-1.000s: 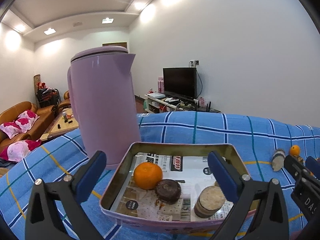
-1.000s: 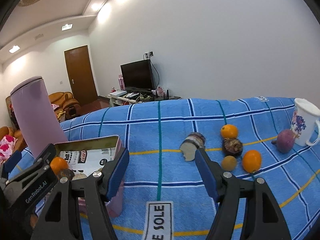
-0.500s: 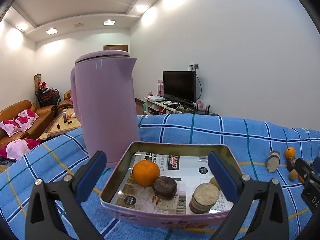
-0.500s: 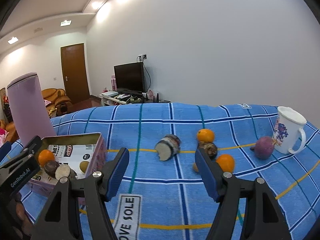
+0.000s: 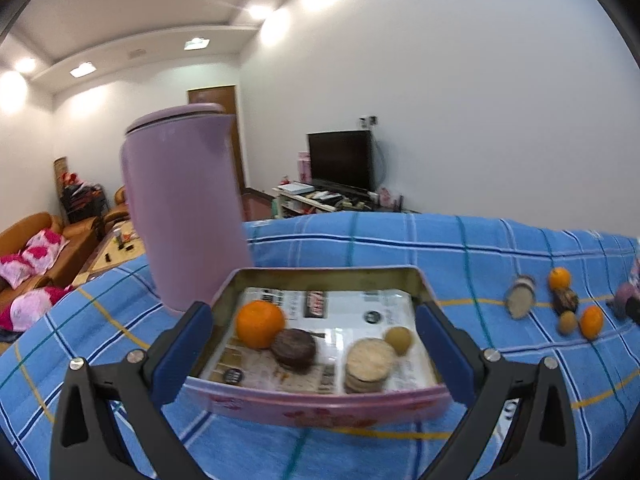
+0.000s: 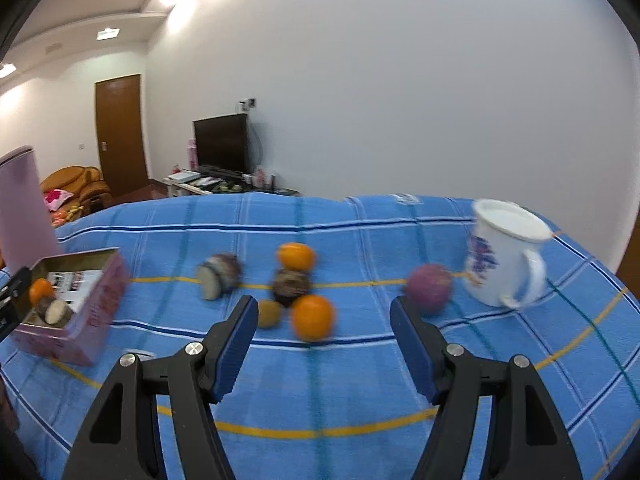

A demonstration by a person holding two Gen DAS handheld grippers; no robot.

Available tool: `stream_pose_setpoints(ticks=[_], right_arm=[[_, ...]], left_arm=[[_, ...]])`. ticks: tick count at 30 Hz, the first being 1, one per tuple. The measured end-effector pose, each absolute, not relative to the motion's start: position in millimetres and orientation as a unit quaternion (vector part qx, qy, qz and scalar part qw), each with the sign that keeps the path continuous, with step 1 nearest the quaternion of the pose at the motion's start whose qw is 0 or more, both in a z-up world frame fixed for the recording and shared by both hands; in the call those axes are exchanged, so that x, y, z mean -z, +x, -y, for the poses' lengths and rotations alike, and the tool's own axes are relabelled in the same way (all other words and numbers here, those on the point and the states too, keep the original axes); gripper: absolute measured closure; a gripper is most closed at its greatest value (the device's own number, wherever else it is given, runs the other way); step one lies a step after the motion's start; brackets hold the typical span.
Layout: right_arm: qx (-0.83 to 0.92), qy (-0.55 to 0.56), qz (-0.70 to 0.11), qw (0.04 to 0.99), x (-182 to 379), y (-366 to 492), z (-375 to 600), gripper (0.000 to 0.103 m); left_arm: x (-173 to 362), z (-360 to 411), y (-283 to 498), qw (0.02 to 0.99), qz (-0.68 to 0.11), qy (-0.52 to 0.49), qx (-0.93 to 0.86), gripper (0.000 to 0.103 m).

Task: Organize fruits
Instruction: 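Move both open tools back toward the fruits on the blanket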

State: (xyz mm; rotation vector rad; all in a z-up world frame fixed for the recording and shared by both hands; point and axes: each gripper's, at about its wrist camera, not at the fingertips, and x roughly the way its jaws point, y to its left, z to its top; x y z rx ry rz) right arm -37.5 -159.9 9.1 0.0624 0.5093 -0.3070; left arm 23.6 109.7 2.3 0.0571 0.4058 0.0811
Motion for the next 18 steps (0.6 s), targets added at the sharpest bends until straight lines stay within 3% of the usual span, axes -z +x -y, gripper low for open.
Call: stream_pose_setpoints(ticks=[18], right_arm=[[0.212, 0.078, -0.281, 0.933, -4.8, -66.6, 263.8, 0.033]], left_arm=[[-4.7, 36.0, 14.8, 0.955, -0.261, 0.079, 0.12, 0.0]])
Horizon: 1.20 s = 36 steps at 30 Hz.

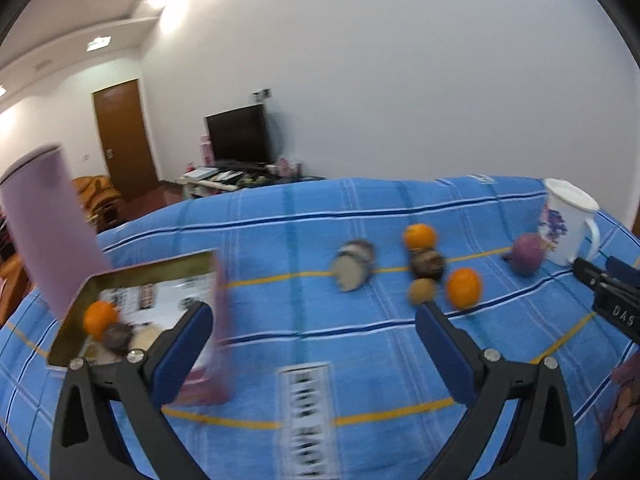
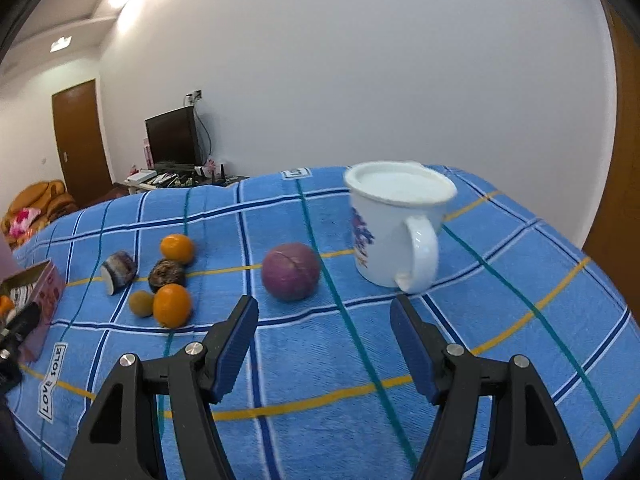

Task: Organize fruits
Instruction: 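Move both open tools back toward the fruits on the blanket, then grasp an orange with the left tool while the right tool grasps the purple turnip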

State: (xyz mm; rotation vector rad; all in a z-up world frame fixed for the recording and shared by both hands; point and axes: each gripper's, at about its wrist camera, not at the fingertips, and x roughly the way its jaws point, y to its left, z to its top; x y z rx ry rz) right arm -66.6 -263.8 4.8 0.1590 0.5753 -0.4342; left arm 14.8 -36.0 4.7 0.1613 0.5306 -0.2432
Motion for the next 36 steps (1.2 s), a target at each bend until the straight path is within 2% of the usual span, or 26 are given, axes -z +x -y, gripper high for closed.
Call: stream_pose_setpoints(ticks=[3, 8, 14, 18, 20, 22, 23, 24, 27, 32, 36], right_arm=[[0.216, 0.101, -0.286, 0.928, -2.6, -69.3, 274.6, 0.033], [0.215, 0.123, -0.296, 0.922, 0.6, -68.9, 282.3, 0.033], [0.211, 0.148, -0.314, 0.914, 6.9, -66.2, 291.9, 0.033], [0.21, 0.179, -0.321, 0.906, 11.1, -68.1, 302.4, 0.033], [0.211, 0.189, -0.319, 0.904, 11.1, -69.5, 306.3, 0.033], [0.212, 0.191, -0.318, 0.904, 10.8, -70.0, 307.7, 0.033], [0.212, 0.192, -0.319, 0.904, 10.8, -70.0, 307.9, 0.033], [0.212, 0.192, -0.319, 0.903, 11.1, -69.0, 308.1, 0.033], [0.214, 0.189, -0.322, 0.903, 12.1, -67.5, 307.7, 0.033], [0.22, 0.192, -0.325, 0.899, 14.8, -67.3, 310.5, 0.033], [0.218, 0.197, -0.326, 0.899, 15.3, -68.4, 313.0, 0.033]], left_arm=[[-2.1, 70.2, 18.0, 0.947, -0.267, 0.1, 0.146, 0.002], [9.5, 116.2, 40.6, 0.926, -0.313, 0.103, 0.187, 0.03], [20.5, 152.0, 58.1, 0.906, -0.345, 0.107, 0.22, 0.042], [27.7, 168.6, 65.6, 0.898, -0.365, 0.117, 0.219, 0.044], [34.6, 175.1, 72.0, 0.886, -0.389, 0.119, 0.222, 0.051], [41.8, 180.1, 78.2, 0.875, -0.413, 0.127, 0.219, 0.054], [40.4, 178.8, 78.7, 0.875, -0.412, 0.117, 0.225, 0.062], [40.1, 177.5, 79.4, 0.874, -0.415, 0.112, 0.226, 0.064], [37.3, 171.7, 78.9, 0.878, -0.414, 0.098, 0.221, 0.065], [13.6, 145.8, 49.9, 0.909, -0.337, 0.065, 0.236, 0.065], [1.5, 112.5, 30.4, 0.92, -0.317, 0.053, 0.224, 0.065]])
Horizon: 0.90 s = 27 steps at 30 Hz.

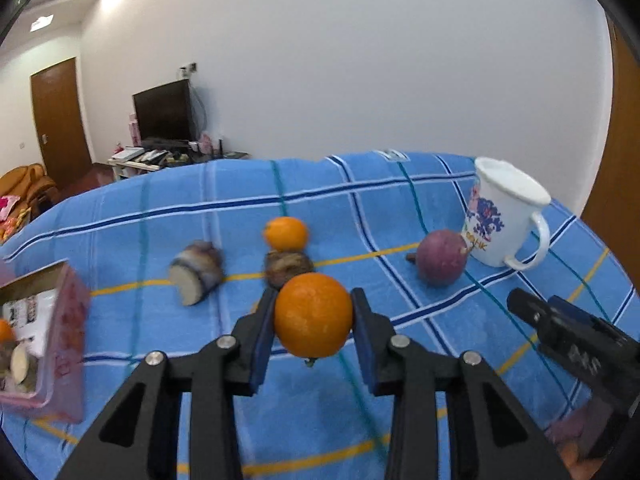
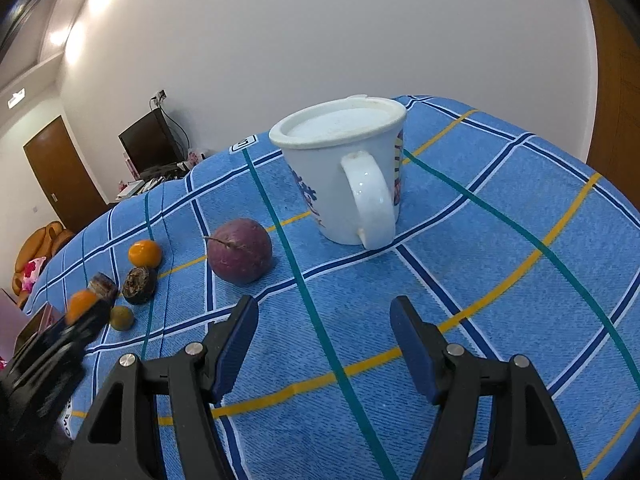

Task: Organize fruits
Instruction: 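Grasp an orange with the left tool while the right tool grasps the purple turnip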

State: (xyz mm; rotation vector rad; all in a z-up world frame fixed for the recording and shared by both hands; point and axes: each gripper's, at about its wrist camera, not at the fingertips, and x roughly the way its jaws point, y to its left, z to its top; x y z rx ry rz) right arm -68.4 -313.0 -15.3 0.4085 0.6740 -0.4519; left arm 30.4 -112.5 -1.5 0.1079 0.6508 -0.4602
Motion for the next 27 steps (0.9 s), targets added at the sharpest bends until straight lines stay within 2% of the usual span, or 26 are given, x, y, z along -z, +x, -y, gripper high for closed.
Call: stream_pose_setpoints(ticks=[7, 15, 20, 27], right_arm=[[0.211, 0.201, -0.332, 0.897, 16.6, -66.6, 315.1, 0.033], [0.156, 0.23, -0.366, 0.888, 13.7, -46.2, 306.0, 0.033], [0.172, 0.144, -0.379, 0.898, -4.0, 11.0, 289.9, 0.033], [0.193, 0.122, -0.431, 0.873, 29.8, 62.4, 290.5, 0.033]], left_arm=[[-7.7, 43.9, 34.2, 0.946, -0.284, 0.037, 0.152, 0.065], [2.1, 24.8, 51.3, 0.961, -0.25, 0.049, 0.106, 0.065], [-4.9, 16.6, 44.9, 0.965, -0.237, 0.045, 0.104, 0.065], [-2.2, 15.5, 50.9, 0.963, -0.247, 0.044, 0.101, 0.065]])
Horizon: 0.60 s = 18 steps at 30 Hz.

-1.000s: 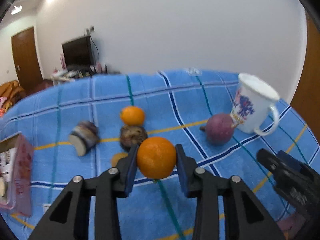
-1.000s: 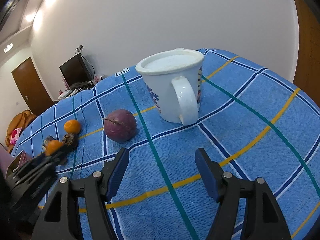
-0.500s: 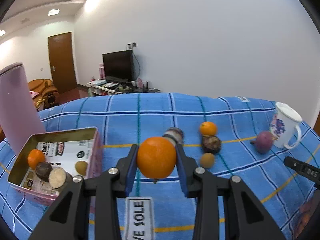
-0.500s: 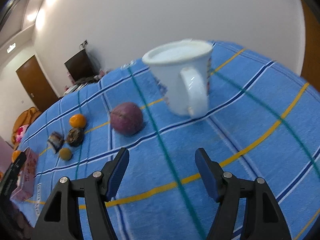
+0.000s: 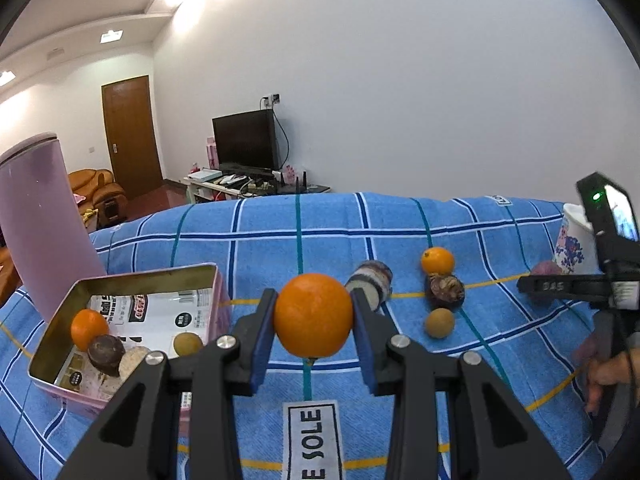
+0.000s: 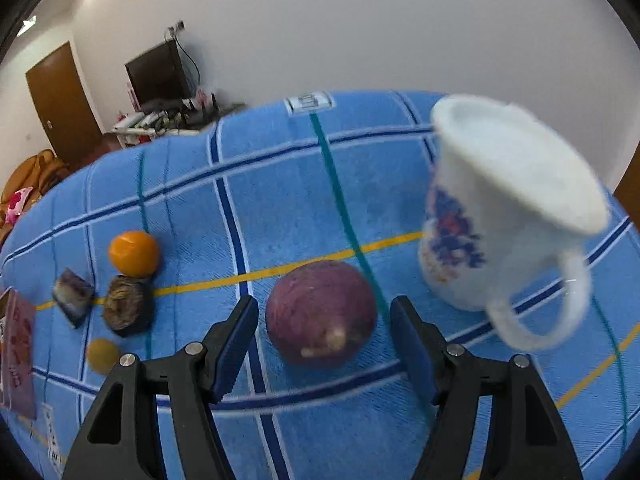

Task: Organize fruits
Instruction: 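Grasp an orange with the left tool while the right tool grasps the purple turnip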

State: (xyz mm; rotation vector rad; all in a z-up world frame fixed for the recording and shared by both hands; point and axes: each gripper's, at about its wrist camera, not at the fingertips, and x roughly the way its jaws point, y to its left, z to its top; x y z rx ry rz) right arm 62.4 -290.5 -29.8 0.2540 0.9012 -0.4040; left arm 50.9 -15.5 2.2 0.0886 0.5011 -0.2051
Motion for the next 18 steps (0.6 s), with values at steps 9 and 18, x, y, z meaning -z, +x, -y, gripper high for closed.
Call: stream_pose_setpoints(ticks=[9, 18], right_arm=[[0.19, 0.084, -0.433, 0.877, 35.2, 66.1, 279.7, 0.049], [0.155, 0.111, -0.335, 0.923, -3.1, 10.4, 227.7, 0.049]], left_arm=[[-1.5, 17.3, 51.2, 0.963, -0.248, 0.047, 0.096, 0.065], [-2.2, 17.4, 47.8, 0.967, -0.234, 0.057, 0.079, 0.065]])
